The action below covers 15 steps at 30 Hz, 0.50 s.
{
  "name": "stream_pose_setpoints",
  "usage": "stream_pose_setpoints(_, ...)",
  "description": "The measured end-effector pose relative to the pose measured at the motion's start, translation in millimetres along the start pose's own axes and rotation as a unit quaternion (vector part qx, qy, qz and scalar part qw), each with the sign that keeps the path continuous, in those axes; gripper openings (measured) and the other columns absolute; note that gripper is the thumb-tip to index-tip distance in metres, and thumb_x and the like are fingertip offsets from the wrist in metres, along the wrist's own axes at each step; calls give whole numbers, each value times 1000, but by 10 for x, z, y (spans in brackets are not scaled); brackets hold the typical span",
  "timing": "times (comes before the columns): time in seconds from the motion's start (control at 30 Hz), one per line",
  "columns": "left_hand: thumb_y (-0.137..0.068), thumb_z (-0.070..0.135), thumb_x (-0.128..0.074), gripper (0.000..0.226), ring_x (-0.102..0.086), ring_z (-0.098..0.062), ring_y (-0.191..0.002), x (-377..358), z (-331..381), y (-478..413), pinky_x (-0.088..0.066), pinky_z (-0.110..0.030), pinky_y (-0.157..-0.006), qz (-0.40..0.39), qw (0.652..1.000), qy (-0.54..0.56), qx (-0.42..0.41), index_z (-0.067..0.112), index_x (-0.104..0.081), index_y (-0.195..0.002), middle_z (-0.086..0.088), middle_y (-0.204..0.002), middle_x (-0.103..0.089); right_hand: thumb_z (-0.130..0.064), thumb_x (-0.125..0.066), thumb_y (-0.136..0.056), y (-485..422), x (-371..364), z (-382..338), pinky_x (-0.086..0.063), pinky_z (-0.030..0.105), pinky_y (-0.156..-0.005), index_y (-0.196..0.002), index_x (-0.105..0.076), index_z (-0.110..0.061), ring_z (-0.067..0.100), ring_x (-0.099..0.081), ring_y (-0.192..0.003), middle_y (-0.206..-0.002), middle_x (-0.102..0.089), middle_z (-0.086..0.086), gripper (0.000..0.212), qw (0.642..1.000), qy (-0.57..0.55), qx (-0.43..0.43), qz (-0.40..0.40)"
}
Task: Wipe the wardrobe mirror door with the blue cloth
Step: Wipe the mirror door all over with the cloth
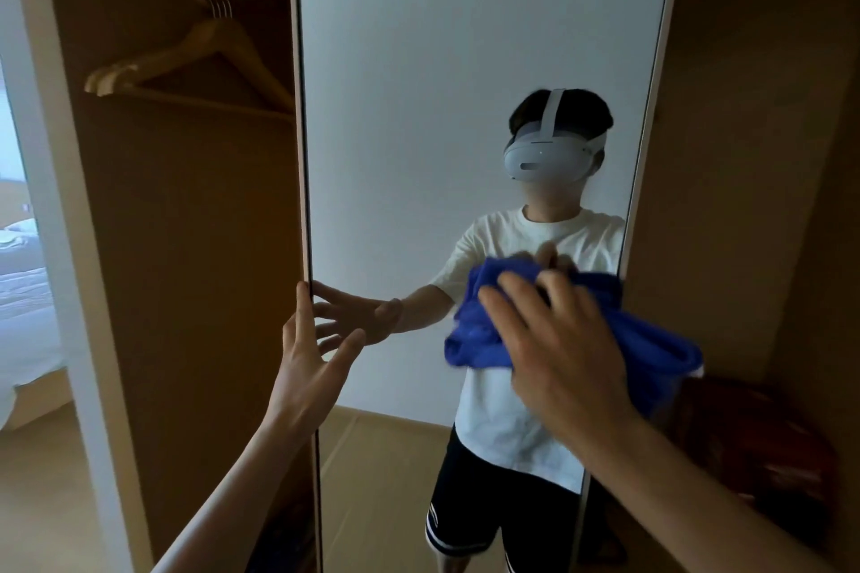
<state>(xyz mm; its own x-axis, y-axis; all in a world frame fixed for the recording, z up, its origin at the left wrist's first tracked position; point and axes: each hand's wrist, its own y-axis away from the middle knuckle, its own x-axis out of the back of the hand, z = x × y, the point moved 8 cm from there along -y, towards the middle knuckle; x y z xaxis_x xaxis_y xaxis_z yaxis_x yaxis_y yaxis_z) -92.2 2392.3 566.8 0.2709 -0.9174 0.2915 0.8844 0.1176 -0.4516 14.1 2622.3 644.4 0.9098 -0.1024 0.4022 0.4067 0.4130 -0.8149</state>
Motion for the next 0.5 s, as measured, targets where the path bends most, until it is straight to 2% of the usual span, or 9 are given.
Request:
stream_pose_setpoints(0.13, -75, 65, -55, 106, -31, -37, -150, 19, -11, -11, -44, -58, -107, 7, 1000, -4, 5, 45, 4, -160, -2, -171, -8, -20, -76, -75, 424, -384, -435, -53, 44, -84, -128, -66, -13, 33, -50, -109, -129, -65, 9, 53, 995, -25, 67, -76)
stream_pose_setpoints(0.2, -75, 65, -55, 106, -30, -37, -151, 31, -11, -9, -43, -57, -107, 10, 1000, -8, 4, 44, 4, -160, -1, -171, -7, -17, -69, -79, 389, -349, -431, -54, 43, -83, -126, -67, -14, 32, -55, -108, -127, -66, 7, 48, 995, -40, 67, -62)
stream_pose_setpoints(0.3, -75, 65, -55, 107, -35, -36, -147, 35, -18, -20, -45, -55, -105, 10, 1000, -14, -2, 42, 4, -161, -2, -170, -11, -10, -45, -82, 39, -131, -249, -45, 43, -81, -125, -63, -14, 31, -55, -103, -125, -64, 6, 47, 998, -44, 28, -22)
stream_pose_setpoints(0.37, -73, 72, -56, 109, -41, -35, -144, 17, -20, -25, -47, -54, -104, 4, 1000, -9, -9, 46, 5, -159, -2, -168, -14, -7, -51, -77, -257, 33, -30, -41, 44, -82, -124, -62, -13, 32, -53, -102, -125, -63, 6, 49, 999, -38, -8, -4)
stream_pose_setpoints(0.43, -67, 82, -54, 114, -44, -34, -142, 15, -59, -27, -51, -57, -103, 0, 1000, -4, -9, 50, 6, -158, -1, -167, -15, -6, -61, -72, -463, 163, 143, -46, 46, -83, -124, -62, -12, 33, -54, -103, -124, -64, 8, 52, 998, -34, -43, 18)
stream_pose_setpoints(0.5, -65, 84, -54, 113, -44, -33, -142, 15, -102, -16, -51, -59, -104, -2, 1000, 2, -8, 53, 6, -156, 0, -167, -16, -8, -61, -75, -464, 135, 109, -45, 46, -85, -125, -61, -11, 33, -53, -104, -123, -64, 9, 50, 999, -18, -36, 18)
